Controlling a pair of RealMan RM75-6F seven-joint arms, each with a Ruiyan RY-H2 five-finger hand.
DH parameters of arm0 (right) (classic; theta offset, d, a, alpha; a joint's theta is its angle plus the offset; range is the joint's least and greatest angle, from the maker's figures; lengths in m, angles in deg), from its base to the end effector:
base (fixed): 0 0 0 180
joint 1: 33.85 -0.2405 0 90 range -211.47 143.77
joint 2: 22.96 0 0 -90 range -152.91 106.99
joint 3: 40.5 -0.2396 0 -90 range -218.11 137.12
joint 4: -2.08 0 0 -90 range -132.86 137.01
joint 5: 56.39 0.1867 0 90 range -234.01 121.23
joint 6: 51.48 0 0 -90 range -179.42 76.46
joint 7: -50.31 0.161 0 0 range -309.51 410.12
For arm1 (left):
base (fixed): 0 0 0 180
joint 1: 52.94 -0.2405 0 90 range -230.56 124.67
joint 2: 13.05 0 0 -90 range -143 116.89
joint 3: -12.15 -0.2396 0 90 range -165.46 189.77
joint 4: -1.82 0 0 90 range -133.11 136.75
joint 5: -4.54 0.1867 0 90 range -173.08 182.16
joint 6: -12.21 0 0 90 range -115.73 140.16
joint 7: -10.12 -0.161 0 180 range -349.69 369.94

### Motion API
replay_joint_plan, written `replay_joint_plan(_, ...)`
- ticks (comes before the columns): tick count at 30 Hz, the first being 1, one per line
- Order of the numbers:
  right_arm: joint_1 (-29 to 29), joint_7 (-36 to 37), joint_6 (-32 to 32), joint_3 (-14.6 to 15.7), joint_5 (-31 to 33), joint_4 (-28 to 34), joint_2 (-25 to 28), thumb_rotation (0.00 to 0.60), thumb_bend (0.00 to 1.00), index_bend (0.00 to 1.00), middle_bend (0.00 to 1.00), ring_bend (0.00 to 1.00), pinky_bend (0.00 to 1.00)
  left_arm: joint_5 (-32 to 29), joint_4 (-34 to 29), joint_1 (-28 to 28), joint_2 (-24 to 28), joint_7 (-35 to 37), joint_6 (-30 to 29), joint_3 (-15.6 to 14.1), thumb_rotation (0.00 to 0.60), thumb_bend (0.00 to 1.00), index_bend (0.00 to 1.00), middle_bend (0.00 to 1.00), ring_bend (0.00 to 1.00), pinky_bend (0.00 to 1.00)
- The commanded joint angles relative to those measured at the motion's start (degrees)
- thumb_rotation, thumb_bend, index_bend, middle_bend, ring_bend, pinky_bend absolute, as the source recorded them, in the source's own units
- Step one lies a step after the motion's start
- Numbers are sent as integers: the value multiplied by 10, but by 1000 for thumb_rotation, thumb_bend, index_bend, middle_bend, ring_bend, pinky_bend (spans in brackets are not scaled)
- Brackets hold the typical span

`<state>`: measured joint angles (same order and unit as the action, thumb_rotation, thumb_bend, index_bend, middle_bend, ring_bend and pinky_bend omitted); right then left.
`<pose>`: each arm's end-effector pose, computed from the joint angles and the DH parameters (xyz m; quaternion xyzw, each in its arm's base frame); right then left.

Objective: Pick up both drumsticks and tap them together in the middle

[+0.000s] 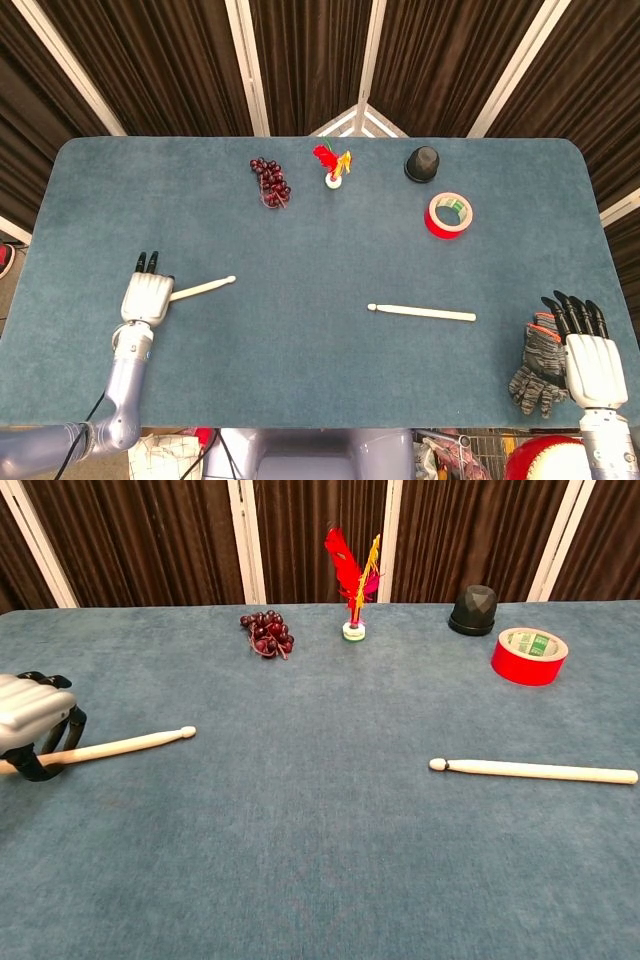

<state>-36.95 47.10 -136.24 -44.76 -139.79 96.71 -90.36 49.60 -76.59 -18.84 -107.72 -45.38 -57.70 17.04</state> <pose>-0.2863 -0.1896 0.1581 0.5654 -0.4149 0.3896 0.5970 -0.2403 0.3136 0.0035 -0.7168 -0.2968 -0.1156 0.6202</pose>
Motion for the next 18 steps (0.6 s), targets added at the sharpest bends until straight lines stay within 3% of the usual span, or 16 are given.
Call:
replay_joint_plan(1, 0, -1, 0, 0, 0, 0, 0, 600, 257, 162, 117, 81, 0, 0, 3, -1, -1, -2, -2, 0, 600, 516, 555, 546, 33, 0)
replay_joint_plan(18, 0, -4, -3, -1, 1, -3, -2, 600, 257, 162, 117, 82, 0, 18, 10, -5, -2, 2, -14, 2, 600, 524, 561, 546, 42, 0)
